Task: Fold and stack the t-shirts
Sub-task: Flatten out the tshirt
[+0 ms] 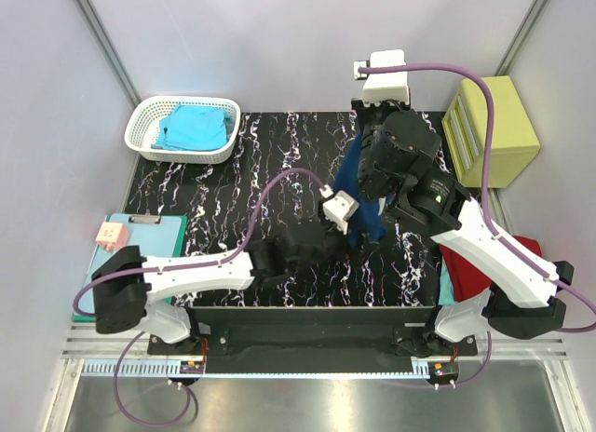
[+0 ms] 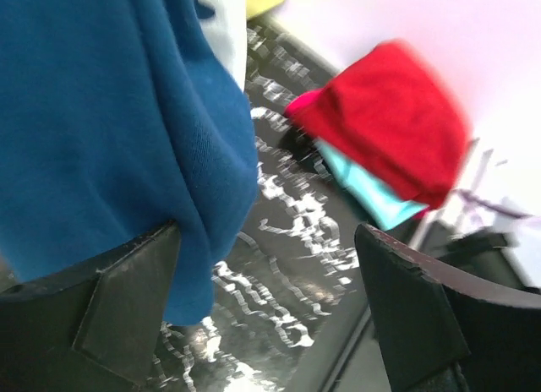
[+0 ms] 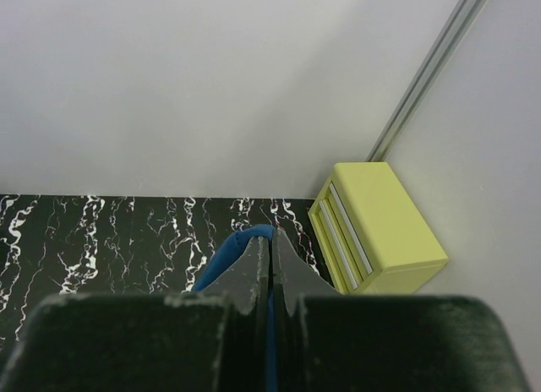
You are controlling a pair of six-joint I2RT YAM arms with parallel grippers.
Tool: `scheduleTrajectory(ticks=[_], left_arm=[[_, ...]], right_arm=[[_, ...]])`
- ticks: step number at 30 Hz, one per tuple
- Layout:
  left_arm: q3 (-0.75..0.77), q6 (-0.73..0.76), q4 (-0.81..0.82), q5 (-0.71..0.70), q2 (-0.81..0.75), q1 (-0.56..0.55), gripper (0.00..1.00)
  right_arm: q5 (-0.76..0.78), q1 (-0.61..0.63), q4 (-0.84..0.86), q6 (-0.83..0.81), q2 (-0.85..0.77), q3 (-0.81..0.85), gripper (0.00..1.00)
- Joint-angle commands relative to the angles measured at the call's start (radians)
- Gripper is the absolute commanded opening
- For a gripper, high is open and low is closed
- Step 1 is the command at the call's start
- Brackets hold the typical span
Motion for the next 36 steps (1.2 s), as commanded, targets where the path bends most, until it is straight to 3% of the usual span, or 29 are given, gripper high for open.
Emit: scheduleTrajectory(ticks=[1, 11, 25, 28, 31, 36], left_arm=[[0.115, 0.07, -0.039, -0.128, 0.047, -0.002, 0.88], [0.083, 0.104, -0.109, -0.307, -0.014, 0.009, 0.84], [0.107, 0.038, -0.228, -0.374, 0.027, 0.046, 0.62], [0.105, 0.031, -0.22, -0.357, 0.017, 0.044, 0.67], [0.082, 0.026, -0.194, -0.351, -0.016, 0.044, 0.78], [0.08, 0.038, -0.198, -0.388, -0.016, 0.044, 0.79]], right_arm=[[0.0, 0.015, 0.032, -0.005, -0.012, 0.037, 0.0], [-0.002, 0.019, 0.036, -0.003, -0.038, 0.013, 0.0], [-0.013, 0.021, 0.034, -0.002, -0.052, 0.002, 0.0], [-0.014, 0.019, 0.036, -0.002, -0.058, -0.006, 0.0], [-0.014, 0.021, 0.034, -0.003, -0.062, -0.01, 0.0], [-0.022, 0.021, 0.037, -0.003, -0.058, -0.007, 0.0]])
